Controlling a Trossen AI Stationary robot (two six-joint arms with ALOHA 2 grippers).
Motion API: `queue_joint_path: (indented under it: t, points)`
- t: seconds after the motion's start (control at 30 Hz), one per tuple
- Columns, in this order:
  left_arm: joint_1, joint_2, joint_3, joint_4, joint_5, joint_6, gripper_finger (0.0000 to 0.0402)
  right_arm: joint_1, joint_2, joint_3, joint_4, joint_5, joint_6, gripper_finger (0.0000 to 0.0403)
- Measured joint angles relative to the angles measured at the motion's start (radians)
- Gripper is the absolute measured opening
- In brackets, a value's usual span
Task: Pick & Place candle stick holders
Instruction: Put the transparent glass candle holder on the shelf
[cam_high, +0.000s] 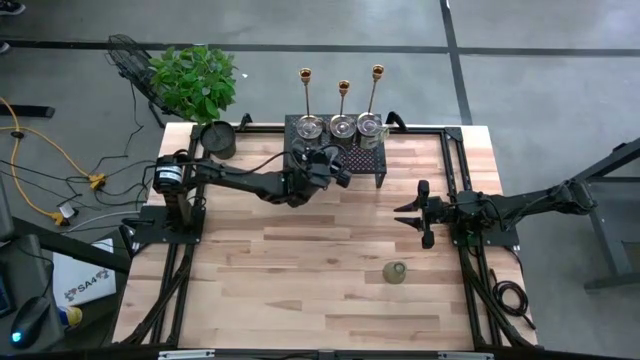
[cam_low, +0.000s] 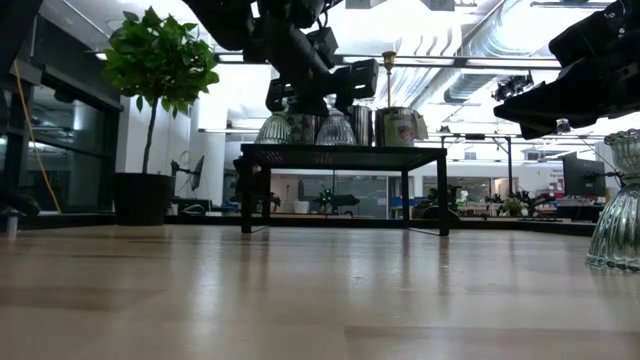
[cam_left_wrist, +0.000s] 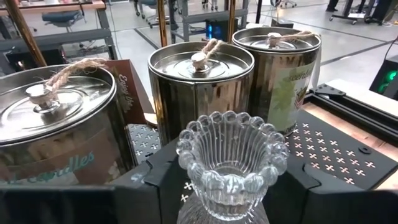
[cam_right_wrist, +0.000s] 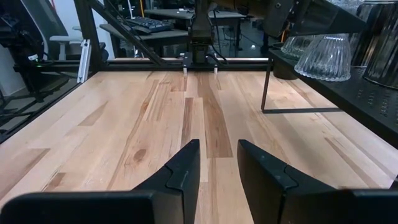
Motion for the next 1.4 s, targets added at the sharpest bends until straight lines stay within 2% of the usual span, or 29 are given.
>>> queue_joint_path:
  t: [0.4,0.8,1.4]
  points:
    - [0.0,0.0,0.0,0.009,-0.055,0.035,0.0177,0.0,0.0,0.0,0.0,0.0,0.0,0.0099]
    - [0.0,0.0,0.0,0.07,-0.057,0.141,0.0177,0.0,0.0,0.0,0.0,0.0,0.0,0.0099]
    - [0.021,0.0,0.0,0.076,-0.037,0.158,0.0177,0.0,0.0,0.0,0.0,0.0,0.0,0.0099]
